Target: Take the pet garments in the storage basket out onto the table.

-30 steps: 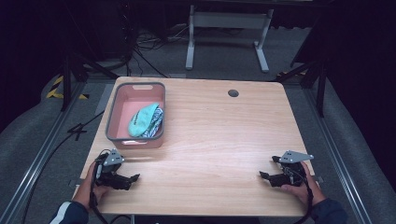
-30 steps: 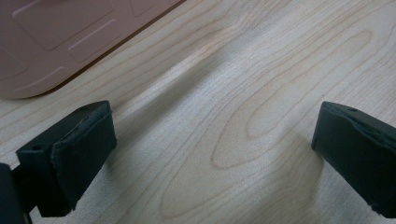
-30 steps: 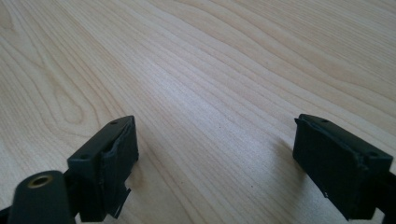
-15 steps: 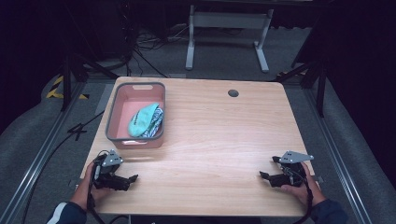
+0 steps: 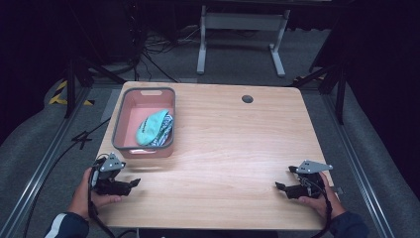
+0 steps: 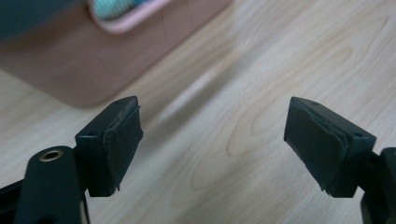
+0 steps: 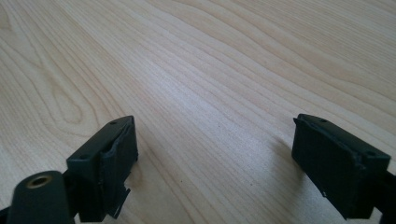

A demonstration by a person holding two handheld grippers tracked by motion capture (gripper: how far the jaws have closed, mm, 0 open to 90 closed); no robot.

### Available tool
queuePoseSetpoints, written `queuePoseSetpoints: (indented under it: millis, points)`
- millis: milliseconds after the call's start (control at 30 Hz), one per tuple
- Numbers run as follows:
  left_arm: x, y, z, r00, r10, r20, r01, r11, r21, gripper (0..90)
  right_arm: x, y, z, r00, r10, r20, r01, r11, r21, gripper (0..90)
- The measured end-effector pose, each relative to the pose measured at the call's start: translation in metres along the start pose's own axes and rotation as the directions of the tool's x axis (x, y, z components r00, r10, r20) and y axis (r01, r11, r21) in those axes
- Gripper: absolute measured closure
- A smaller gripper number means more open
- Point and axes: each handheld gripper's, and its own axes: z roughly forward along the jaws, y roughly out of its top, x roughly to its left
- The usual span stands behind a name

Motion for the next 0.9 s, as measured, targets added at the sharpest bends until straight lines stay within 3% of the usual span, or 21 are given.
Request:
queuePoseSetpoints:
  millis: [200,500,600,900]
  points:
    - [0.0,0.013,-0.017,0.9995,0.026,0.02,-0.026,0.9996,-0.008,18.9,0.0,0.0,0.0,1.0,0.0,0.0,0.0,1.0,0.0,14.8]
    - [0.009,0.043,-0.041,0.9977,0.068,0.005,-0.068,0.9976,-0.016,18.0,0.0,0.0,0.0,1.0,-0.002,0.001,0.002,1.0,0.0,14.8]
    - [0.015,0.055,-0.044,0.9972,0.075,-0.003,-0.075,0.9971,-0.017,18.2,0.0,0.0,0.0,1.0,-0.001,0.0,0.001,1.0,0.0,14.8]
    - [0.03,0.082,-0.033,0.9961,0.084,-0.026,-0.083,0.9957,0.041,17.9,0.0,0.0,0.0,1.0,-0.001,0.001,0.001,1.0,0.0,14.9]
